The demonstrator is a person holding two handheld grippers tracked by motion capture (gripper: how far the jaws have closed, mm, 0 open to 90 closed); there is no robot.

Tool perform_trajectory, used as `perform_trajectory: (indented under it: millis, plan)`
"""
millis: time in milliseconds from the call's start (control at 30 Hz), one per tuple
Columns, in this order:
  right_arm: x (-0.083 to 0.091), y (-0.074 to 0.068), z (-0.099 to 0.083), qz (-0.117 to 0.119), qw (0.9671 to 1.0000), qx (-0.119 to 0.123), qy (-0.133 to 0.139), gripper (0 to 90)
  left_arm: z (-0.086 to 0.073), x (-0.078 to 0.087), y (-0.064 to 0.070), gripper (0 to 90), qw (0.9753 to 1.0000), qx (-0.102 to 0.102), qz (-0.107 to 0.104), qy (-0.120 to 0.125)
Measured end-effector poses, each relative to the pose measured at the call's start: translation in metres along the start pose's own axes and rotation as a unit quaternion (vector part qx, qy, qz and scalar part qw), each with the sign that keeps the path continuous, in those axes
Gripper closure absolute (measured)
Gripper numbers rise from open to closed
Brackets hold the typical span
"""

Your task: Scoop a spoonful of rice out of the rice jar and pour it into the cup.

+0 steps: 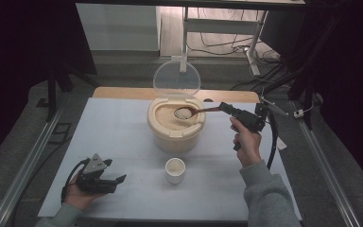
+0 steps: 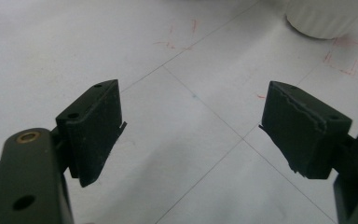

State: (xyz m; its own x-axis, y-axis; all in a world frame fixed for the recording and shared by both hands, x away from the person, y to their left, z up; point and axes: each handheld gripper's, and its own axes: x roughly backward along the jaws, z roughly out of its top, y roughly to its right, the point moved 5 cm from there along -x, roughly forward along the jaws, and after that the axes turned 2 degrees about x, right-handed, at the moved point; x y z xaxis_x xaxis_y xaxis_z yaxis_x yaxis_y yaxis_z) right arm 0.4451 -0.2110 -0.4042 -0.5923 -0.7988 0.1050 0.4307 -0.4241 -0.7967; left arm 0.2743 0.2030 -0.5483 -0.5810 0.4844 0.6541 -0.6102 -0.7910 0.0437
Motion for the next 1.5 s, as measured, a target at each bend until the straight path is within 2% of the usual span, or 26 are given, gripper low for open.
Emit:
perform_trajectory:
  millis: [300, 533, 767, 1200, 1500]
  plan:
    - [0.004, -0.004, 0.000, 0.004, 1.0000, 0.002, -0.001, 82.4, 0.000, 0.000, 0.000, 20.1, 1.0000, 0.000, 0.000, 0.000]
    - [0.007, -0.006, -0.004, 0.008, 0.9999, 0.006, -0.012, 82.4, 0.000, 0.000, 0.000, 20.1, 1.0000, 0.000, 0.000, 0.000]
    - [0.015, -0.006, -0.012, 0.015, 0.9995, -0.004, -0.026, 82.5, 0.000, 0.000, 0.000, 20.1, 1.0000, 0.001, 0.001, -0.001]
    - [0.029, -0.005, -0.033, 0.032, 0.9970, -0.013, -0.069, 82.4, 0.000, -0.001, -0.001, 20.0, 1.0000, 0.001, 0.001, -0.002]
    - [0.035, 0.002, -0.046, 0.028, 0.9948, -0.019, -0.096, 82.4, 0.000, -0.002, 0.000, 20.0, 1.0000, 0.000, 0.002, -0.003]
